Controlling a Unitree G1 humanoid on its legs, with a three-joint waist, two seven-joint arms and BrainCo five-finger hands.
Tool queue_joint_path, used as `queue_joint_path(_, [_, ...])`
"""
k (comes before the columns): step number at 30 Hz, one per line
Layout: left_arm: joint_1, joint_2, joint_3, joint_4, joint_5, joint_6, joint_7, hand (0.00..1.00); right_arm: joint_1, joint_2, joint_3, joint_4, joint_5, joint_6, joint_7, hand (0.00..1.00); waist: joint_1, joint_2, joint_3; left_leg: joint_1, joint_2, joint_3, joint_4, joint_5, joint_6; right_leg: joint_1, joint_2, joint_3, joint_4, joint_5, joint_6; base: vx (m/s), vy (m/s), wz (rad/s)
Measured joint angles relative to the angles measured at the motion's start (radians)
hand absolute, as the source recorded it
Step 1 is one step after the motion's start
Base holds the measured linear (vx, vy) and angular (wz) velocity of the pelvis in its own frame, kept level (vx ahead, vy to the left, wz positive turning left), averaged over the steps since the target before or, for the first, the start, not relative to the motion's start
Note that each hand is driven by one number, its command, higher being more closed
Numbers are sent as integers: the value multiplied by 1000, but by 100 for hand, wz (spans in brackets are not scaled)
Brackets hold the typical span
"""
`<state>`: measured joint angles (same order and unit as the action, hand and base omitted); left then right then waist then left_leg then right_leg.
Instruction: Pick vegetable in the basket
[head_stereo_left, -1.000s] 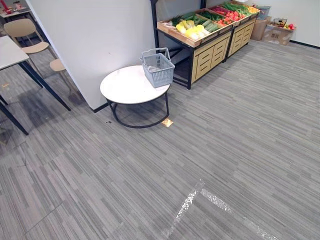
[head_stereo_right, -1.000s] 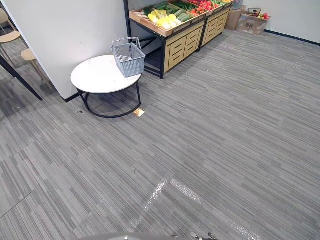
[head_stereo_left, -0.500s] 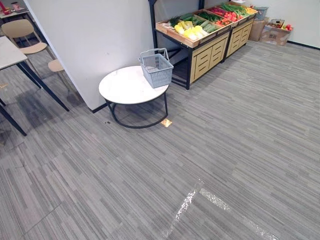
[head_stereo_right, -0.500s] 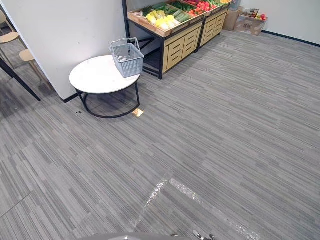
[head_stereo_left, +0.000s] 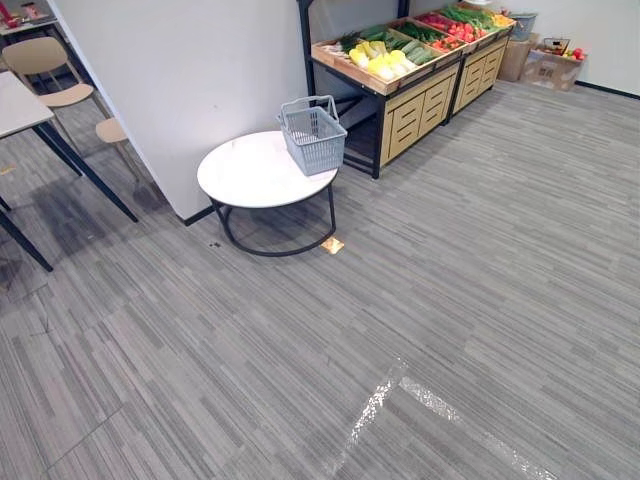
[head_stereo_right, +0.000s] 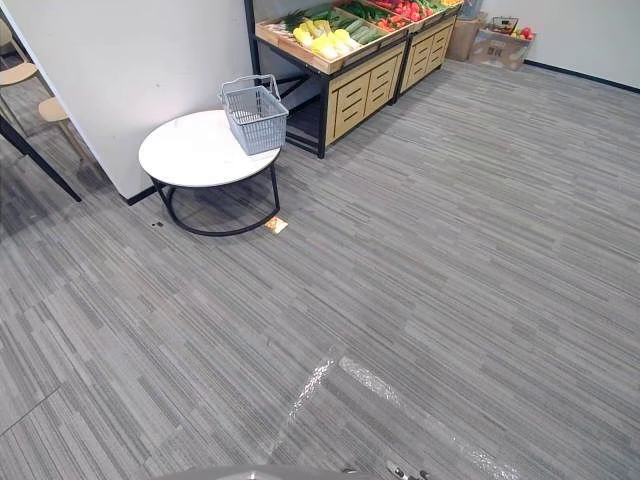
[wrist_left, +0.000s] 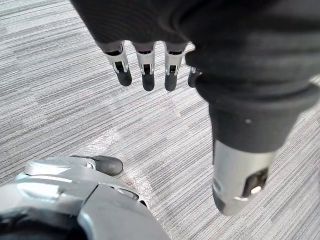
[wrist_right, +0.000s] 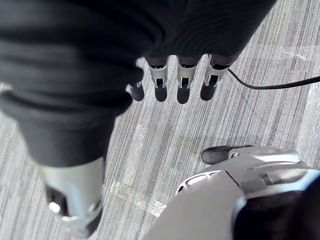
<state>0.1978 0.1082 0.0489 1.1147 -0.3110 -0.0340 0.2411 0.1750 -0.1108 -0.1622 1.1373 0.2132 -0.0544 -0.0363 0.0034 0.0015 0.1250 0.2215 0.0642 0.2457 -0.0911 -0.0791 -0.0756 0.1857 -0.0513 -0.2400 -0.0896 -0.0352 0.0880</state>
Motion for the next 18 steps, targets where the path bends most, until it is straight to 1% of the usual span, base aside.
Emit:
queue_joint_path(4, [0, 0, 6, 1, 1, 2, 1, 0, 0, 3, -7, 0, 0, 0, -1, 0, 0, -3, 2, 9, 0, 1, 0, -1, -1, 11, 0, 1, -2, 0, 0, -31, -21, -1])
queue_joint_path(9, [0, -1, 17, 2, 4, 19, 17, 0, 0, 4, -7, 0, 6, 0, 2, 0, -1, -6, 4, 10, 1, 4, 0, -1, -1, 10, 0, 2, 0, 0, 0, 0, 0, -1])
queue_joint_path(10, [-3, -1, 17, 2, 14, 23, 25, 0, 0, 4, -7, 0, 6, -3, 4, 0, -1, -5, 8, 7, 4, 8, 1, -2, -2, 2, 0, 3, 13, -6, -8, -13, -5, -9])
queue_joint_path(11, [-10, -1, 17, 1, 21, 26, 31, 0, -7, 3, -7, 0, 5, -6, 6, 0, -1, -5, 19, -2, 10, 15, 9, -4, -5, -29, -1, 5, 65, -25, -34, -29, -11, -12])
queue_joint_path(12, [-16, 1, 17, 1, 21, 29, 36, 0, -11, 5, -5, 0, 4, -12, 5, 0, -1, -9, 23, -12, 13, 18, 19, -6, -7, -53, -3, 5, 102, -41, -38, -41, -25, -13])
queue_joint_path(13, [-31, 11, 17, 1, 18, 34, 38, 0, -24, 11, -1, 0, 5, -20, -2, 0, -2, -14, 40, -37, 18, 21, 55, -18, -16, -97, -13, 3, 180, -78, -44, -62, -72, -5])
queue_joint_path(14, [-50, 22, 18, 1, 6, 32, 40, 0, -37, 13, 6, 0, 7, -20, -8, 0, -4, -33, 63, -76, 25, 22, 117, -45, -18, -141, -23, 2, 256, -117, -51, -55, -89, -4])
queue_joint_path(15, [-60, 28, 23, -2, -1, 28, 42, 0, -41, 16, 15, 0, 11, -19, -10, 0, -2, -35, 75, -122, 37, 21, 192, -78, -22, -185, -29, 2, 319, -151, -58, -63, -101, 1])
queue_joint_path(16, [-60, 28, 29, -2, -4, 24, 45, 0, -39, 16, 17, -1, 11, -19, -10, 0, -2, -39, 75, -145, 43, 20, 226, -92, -24, -199, -31, 1, 343, -167, -62, -15, -120, 14])
queue_joint_path(17, [-60, 29, 31, -5, -30, 20, 49, 0, -36, 17, 23, -4, 11, -19, -8, 0, -6, -42, 79, -175, 57, 30, 311, -108, -33, -204, -38, -11, 364, -203, -70, -9, -116, 25])
queue_joint_path(18, [-58, 30, 36, -11, -40, 20, 49, 0, -36, 20, 22, -5, 10, -18, -7, 0, -5, -44, 82, -210, 66, 45, 385, -108, -32, -200, -47, -22, 370, -210, -71, 12, -131, 40])
